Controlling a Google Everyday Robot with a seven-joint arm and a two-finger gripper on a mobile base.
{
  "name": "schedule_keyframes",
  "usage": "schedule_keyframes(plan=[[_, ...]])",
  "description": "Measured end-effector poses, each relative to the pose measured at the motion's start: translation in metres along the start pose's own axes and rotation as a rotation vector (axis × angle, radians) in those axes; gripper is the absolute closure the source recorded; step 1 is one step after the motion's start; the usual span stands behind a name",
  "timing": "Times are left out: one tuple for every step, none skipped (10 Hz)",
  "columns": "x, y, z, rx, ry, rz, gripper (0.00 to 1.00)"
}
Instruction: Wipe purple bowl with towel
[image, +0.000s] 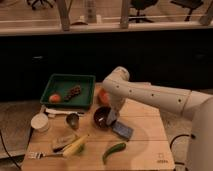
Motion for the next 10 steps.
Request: schedule_keyframes(plan=[[0.003,-0.013,-0.001,0.006,0.004,-0.003,1.00],[0.002,-0.023,-0.001,0.009,0.007,-0.010,1.00],[-0.002,-0.038,-0.002,0.014,0.010,-0.028,1.00],[-0.006,-0.052,-0.003,0.021,0.010,-0.051,1.00],[-0.014,-0.063,-0.004,0.027,0.007,-0.085,1.00],[-0.023,-0.068,-0.005,0.035,0.004,-0.117,1.00],[-0.031,-0.068,-0.006,0.040,0.001,-0.137,1.00],[-0.045,-0.065,-0.006,0.043,-0.008,-0.166,1.00],[-0.052,-0.063,-0.005,0.041,-0.013,-0.178,1.00],[-0.063,-0.058,-0.003,0.040,-0.023,-0.191,1.00]])
